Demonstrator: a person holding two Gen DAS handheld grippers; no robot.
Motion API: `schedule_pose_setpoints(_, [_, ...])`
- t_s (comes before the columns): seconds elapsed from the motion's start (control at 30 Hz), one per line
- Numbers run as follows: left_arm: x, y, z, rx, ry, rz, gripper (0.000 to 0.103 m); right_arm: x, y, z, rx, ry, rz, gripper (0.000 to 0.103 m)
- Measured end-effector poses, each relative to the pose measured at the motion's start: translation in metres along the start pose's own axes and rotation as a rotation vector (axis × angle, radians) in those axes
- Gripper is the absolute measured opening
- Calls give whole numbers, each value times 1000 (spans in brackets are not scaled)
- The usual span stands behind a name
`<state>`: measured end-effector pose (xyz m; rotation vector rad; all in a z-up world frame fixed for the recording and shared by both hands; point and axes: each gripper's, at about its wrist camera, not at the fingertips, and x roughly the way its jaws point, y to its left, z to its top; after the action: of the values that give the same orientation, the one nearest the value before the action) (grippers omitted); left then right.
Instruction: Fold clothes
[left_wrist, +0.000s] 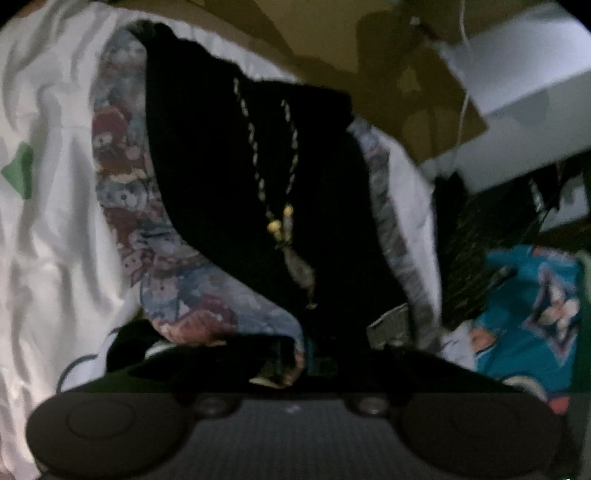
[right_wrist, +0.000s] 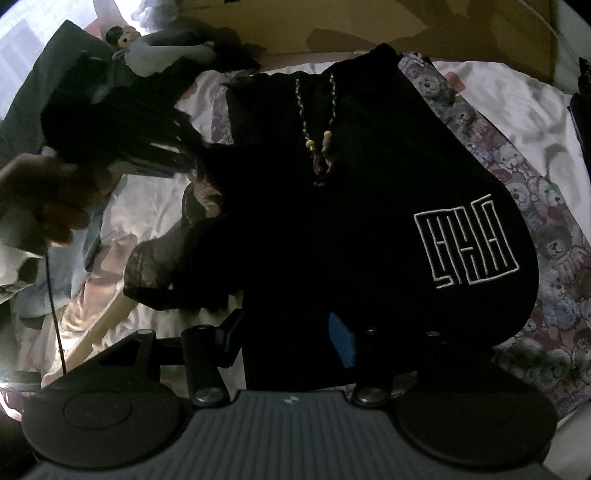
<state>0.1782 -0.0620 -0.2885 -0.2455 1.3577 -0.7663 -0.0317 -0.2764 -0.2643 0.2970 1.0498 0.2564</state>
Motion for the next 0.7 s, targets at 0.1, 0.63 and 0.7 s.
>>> schedule_pose_setpoints(0.1, [2, 5, -5, 3, 18, 23, 26, 1, 0, -1, -1, 6, -2, 57])
schedule_pose_setpoints(0.63, [-85, 62, -35, -76, -175, 104, 52, 3, 3, -3, -9, 16, -15, 57])
schedule_pose_setpoints(0.7, [-79, 67, -36, -60, -175, 136, 52, 3, 3, -4, -13, 18, -17, 57])
